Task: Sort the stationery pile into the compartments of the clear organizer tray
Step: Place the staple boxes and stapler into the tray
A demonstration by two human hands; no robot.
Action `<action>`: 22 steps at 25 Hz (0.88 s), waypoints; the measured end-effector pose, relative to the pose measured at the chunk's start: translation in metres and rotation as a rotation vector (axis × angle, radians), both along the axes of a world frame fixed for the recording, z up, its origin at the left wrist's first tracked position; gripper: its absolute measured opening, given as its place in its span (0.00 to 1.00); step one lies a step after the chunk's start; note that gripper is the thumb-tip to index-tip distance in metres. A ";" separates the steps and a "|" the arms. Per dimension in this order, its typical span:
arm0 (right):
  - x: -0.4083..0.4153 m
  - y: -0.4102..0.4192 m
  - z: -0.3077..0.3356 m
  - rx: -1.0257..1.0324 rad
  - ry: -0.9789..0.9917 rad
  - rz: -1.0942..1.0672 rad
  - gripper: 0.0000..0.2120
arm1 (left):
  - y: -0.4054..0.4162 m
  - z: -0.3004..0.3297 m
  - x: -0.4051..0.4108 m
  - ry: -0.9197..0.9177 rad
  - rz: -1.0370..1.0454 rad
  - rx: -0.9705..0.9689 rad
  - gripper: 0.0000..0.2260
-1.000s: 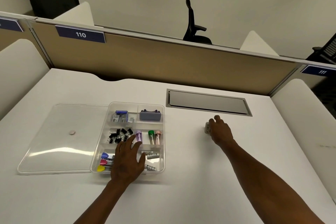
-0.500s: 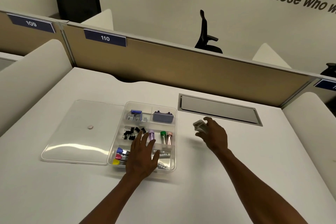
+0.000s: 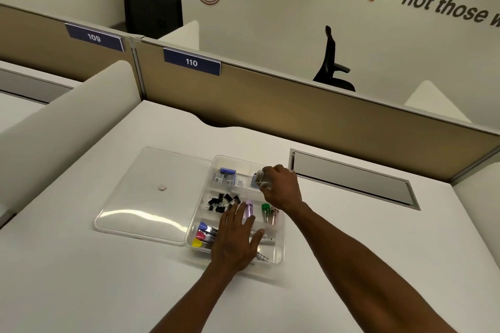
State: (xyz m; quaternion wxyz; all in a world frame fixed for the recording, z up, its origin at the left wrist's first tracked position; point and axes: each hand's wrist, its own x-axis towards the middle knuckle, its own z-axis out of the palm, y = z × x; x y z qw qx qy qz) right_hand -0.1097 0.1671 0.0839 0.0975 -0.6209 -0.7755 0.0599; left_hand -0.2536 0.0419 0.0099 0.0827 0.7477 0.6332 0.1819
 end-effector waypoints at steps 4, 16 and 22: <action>-0.010 0.002 -0.017 -0.151 0.032 -0.064 0.25 | -0.003 -0.004 0.001 -0.006 0.010 0.013 0.21; -0.001 -0.014 -0.038 -0.121 0.111 -0.004 0.23 | 0.003 -0.014 0.000 -0.037 0.016 0.028 0.20; 0.001 -0.036 -0.050 -0.010 0.085 -0.041 0.22 | 0.004 -0.012 0.000 -0.046 0.002 0.041 0.20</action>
